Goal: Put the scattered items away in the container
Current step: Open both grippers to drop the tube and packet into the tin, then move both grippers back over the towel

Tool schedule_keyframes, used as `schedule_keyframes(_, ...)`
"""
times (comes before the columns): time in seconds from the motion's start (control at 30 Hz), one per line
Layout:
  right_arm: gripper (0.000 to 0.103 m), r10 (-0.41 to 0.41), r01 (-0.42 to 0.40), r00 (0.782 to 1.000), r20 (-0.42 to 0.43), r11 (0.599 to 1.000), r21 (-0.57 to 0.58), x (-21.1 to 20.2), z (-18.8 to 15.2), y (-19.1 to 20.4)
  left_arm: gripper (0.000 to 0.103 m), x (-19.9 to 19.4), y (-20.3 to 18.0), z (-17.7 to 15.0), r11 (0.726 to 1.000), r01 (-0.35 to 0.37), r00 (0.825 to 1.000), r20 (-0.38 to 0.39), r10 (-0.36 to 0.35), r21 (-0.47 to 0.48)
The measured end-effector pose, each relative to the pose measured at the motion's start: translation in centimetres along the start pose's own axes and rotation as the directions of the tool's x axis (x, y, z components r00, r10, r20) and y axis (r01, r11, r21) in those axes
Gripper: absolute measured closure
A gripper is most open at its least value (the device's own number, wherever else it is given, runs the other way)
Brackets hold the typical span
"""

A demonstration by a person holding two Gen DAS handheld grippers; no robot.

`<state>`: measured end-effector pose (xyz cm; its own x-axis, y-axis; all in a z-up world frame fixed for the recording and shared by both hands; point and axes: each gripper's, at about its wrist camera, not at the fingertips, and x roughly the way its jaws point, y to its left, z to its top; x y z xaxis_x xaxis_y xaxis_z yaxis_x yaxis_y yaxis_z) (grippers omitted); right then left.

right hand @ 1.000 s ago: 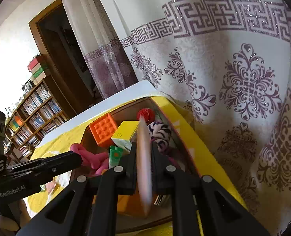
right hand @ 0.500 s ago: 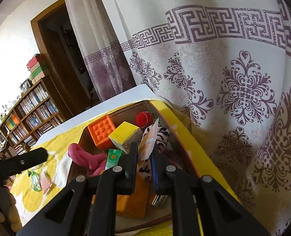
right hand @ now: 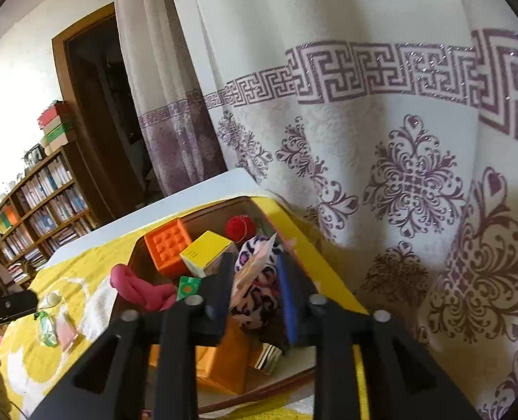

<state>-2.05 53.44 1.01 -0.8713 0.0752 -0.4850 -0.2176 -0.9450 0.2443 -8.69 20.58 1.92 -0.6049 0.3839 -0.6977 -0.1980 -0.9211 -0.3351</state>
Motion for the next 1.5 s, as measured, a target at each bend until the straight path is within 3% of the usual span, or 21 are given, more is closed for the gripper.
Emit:
schedule_keyframes(0.3, 0.062, -0.004, 0.004, 1.0, 0.012, 1.0, -0.022, -1.0, 0.6, 1.2, 0.019, -3.1, 8.0, -0.9, 0.985, -0.099, 0.994, 0.025, 0.104, -0.139)
schedule_keyframes(0.5, 0.055, 0.15, -0.15, 0.989, -0.017, 0.987, -0.064, -3.0, 1.1, 5.7, 0.019, -3.8, 11.3, -1.6, 0.976, -0.112, 0.993, 0.023, 0.118, -0.187)
schedule_keyframes(0.6, 0.049, 0.251, -0.26, 0.965, -0.074, 0.954, -0.147, -3.3, 0.6, 9.6, 0.019, -3.7, 12.0, -2.0, 0.975, -0.113, 0.993, 0.009, 0.117, -0.192)
schedule_keyframes(0.7, 0.044, 0.354, -0.383, 0.921, -0.165, 0.901, -0.205, -2.9, -0.6, 13.6, 0.019, -3.5, 12.3, -2.4, 0.976, -0.105, 0.994, -0.002, 0.106, -0.192)
schedule_keyframes(0.83, 0.043, 0.397, -0.468, 0.871, -0.288, 0.849, -0.244, -0.9, -2.9, 17.6, 0.019, -3.3, 12.9, -2.7, 0.976, -0.097, 0.995, -0.01, 0.097, -0.195)
schedule_keyframes(1.0, 0.043, 0.386, -0.525, 0.812, -0.438, 0.81, -0.26, 2.4, -5.4, 20.8, 0.019, -3.4, 14.4, -2.9, 0.969, -0.1, 0.995, -0.015, 0.1, -0.224)
schedule_keyframes(1.1, 0.043, 0.355, -0.537, 0.795, -0.492, 0.79, -0.297, 3.8, -6.4, 22.8, 0.019, -3.4, 15.0, -3.0, 0.968, -0.117, 0.993, -0.022, 0.115, -0.221)
schedule_keyframes(1.2, 0.043, 0.335, -0.551, 0.784, -0.523, 0.764, -0.336, 5.0, -7.0, 24.4, 0.019, -3.3, 15.4, -3.1, 0.969, -0.102, 0.995, -0.025, 0.099, -0.227)
schedule_keyframes(1.33, 0.043, 0.276, -0.532, 0.784, -0.557, 0.761, -0.371, 6.4, -7.7, 25.7, 0.019, -3.0, 15.6, -3.2, 0.971, -0.099, 0.995, -0.036, 0.093, -0.217)
schedule_keyframes(1.5, 0.043, 0.246, -0.552, 0.764, -0.596, 0.728, -0.407, 7.7, -8.6, 27.2, 0.019, -2.7, 16.1, -3.2, 0.968, -0.104, 0.994, -0.043, 0.097, -0.226)
